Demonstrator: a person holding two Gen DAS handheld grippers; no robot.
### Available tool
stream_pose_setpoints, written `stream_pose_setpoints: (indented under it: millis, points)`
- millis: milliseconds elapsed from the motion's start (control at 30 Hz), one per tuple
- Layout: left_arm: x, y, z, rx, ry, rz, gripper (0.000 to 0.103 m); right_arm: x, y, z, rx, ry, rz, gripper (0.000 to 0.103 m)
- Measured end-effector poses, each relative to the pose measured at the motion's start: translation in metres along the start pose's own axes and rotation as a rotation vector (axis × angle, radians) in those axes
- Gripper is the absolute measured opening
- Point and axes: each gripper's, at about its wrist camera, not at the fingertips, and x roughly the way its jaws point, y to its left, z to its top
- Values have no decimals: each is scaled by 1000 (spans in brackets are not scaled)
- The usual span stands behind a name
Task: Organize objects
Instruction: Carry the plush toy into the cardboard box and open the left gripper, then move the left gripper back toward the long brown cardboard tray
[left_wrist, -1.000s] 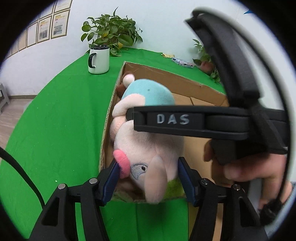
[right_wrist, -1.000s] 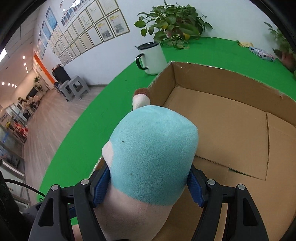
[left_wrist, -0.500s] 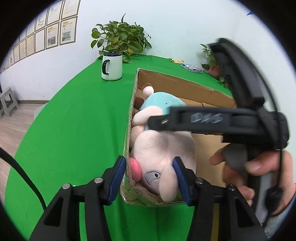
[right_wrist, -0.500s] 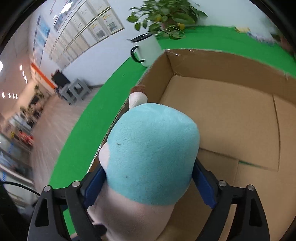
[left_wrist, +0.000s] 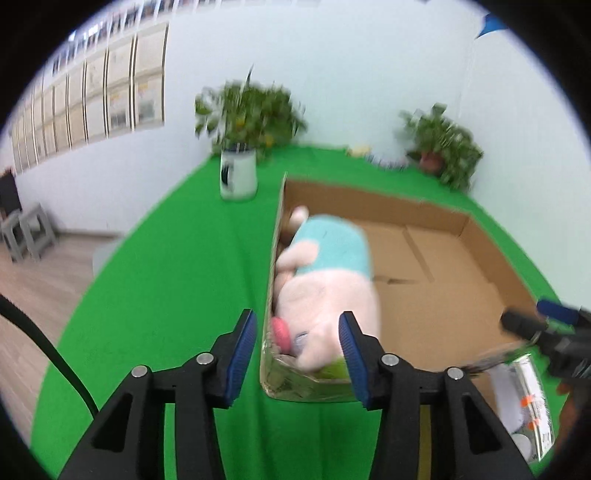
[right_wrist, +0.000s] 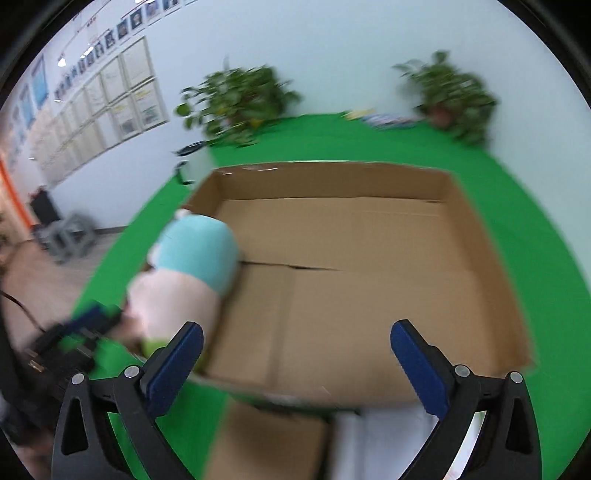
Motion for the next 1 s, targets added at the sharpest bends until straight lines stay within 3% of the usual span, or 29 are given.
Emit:
stream_pose_setpoints:
  millis: [33, 100, 167, 400, 533, 1000]
  points:
    - [-21, -8, -3, 19, -56, -12, 67, -8, -3, -8, -3, -10, -16, 102]
    - [-45, -16, -8, 23, -126, -28, 83, -25, -2, -29, -9, -46, -52, 102]
    - [-67, -28, -14, 19, -173, -61, 83, -42, -3, -52, -20, -73, -71, 102]
    - [-91, -66, -35, 73, -156, -126, 83, -93, -10, -114, -45, -122, -122, 102]
    - [-93, -81, -47, 93, -134, -138, 83, -126, -36, -145, -45, -126, -130, 102]
    - [-80, -80, -68, 71, -65, -141, 82, -149, -62, -181, -41, -107, -95, 102]
